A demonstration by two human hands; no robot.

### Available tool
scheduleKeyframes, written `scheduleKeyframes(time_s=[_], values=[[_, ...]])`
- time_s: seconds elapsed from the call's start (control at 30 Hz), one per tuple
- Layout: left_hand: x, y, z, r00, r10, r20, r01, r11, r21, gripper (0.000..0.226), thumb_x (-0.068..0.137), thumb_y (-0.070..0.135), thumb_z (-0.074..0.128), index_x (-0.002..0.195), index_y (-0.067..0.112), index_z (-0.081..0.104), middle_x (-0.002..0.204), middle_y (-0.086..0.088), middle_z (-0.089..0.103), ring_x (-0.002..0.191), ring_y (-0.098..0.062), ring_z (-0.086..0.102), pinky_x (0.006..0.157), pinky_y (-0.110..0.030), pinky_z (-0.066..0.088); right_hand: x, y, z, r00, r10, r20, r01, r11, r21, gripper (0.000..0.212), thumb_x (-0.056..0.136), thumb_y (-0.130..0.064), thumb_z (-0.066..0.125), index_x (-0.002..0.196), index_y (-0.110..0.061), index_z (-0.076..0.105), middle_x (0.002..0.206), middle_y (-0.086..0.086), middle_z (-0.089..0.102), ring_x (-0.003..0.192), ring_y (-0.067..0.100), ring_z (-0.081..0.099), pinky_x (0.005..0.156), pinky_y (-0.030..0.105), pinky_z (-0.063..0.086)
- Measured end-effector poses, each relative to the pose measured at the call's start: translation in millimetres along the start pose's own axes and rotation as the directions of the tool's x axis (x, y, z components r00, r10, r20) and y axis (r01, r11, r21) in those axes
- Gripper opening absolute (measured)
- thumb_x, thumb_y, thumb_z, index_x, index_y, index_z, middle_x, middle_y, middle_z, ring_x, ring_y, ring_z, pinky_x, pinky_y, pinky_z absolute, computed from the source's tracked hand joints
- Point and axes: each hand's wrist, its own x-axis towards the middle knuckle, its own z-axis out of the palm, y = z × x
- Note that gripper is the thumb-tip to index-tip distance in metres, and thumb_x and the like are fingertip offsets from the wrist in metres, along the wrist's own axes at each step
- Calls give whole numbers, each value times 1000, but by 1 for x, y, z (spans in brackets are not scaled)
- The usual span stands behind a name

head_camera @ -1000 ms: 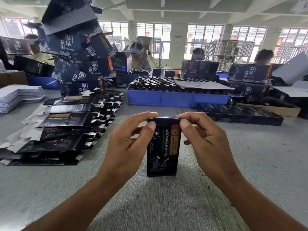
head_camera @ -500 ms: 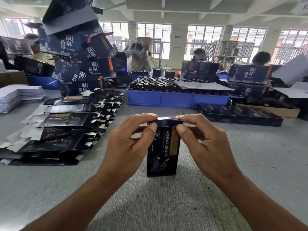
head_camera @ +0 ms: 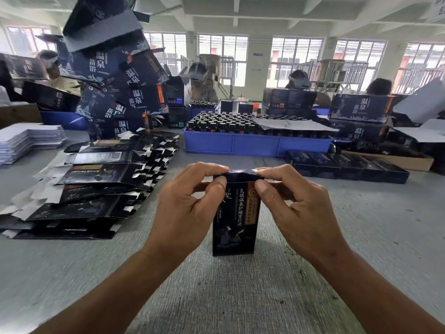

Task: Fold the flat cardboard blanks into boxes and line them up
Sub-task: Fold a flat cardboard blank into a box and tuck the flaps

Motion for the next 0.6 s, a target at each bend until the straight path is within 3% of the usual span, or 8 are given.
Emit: scheduleKeyframes(time_s=[0.1, 0.2, 0.3, 0.47, 0.6], values=[[2, 1, -2, 1000, 5, 16, -5, 999, 33, 19, 93, 21, 56, 105, 17, 71, 91, 8, 70, 90, -13, 68, 72, -13, 49, 0, 1, 0, 999, 29, 13, -29, 999, 21, 12, 100, -29, 60, 108, -24, 67, 97, -16, 72, 92, 0, 69, 73, 13, 54], [2, 0, -3, 999, -14, 35, 13, 999, 31, 16, 98, 19, 57, 107, 18, 71, 97, 4, 71, 92, -12, 68, 69, -13, 51, -1, 1, 2, 997, 74, 26, -76, 994, 77, 15, 97, -33, 59, 109, -25, 65, 98, -17, 72, 92, 0, 70, 72, 12, 53], [1, -2, -4, 999, -33, 41, 32, 999, 32, 15, 99, 16, 59, 107, 23, 70, 96, 5, 69, 86, -5, 66, 63, -10, 48, -1, 1, 4, 993, 111, 35, -115, 982, 150, 16, 97, -28, 61, 113, -27, 65, 102, -18, 72, 94, 0, 70, 72, 11, 51], [1, -2, -3, 1000, -14, 24, 13, 998, 65, 24, 97, 27, 57, 114, 37, 69, 108, 12, 68, 96, -9, 67, 72, -11, 49, -2, 0, 5, 989, 131, 71, -143, 967, 212, 25, 99, -28, 58, 120, -40, 65, 112, -14, 71, 100, -1, 68, 76, 9, 51], [2, -1, -3, 999, 41, 18, -43, 993, 107, 28, 96, 24, 54, 116, 32, 72, 109, 14, 67, 104, -8, 64, 80, -16, 52, -2, 0, 6, 987, 141, 78, -154, 969, 191, 26, 100, -29, 56, 120, -42, 64, 117, -13, 69, 105, 1, 67, 81, 14, 54]])
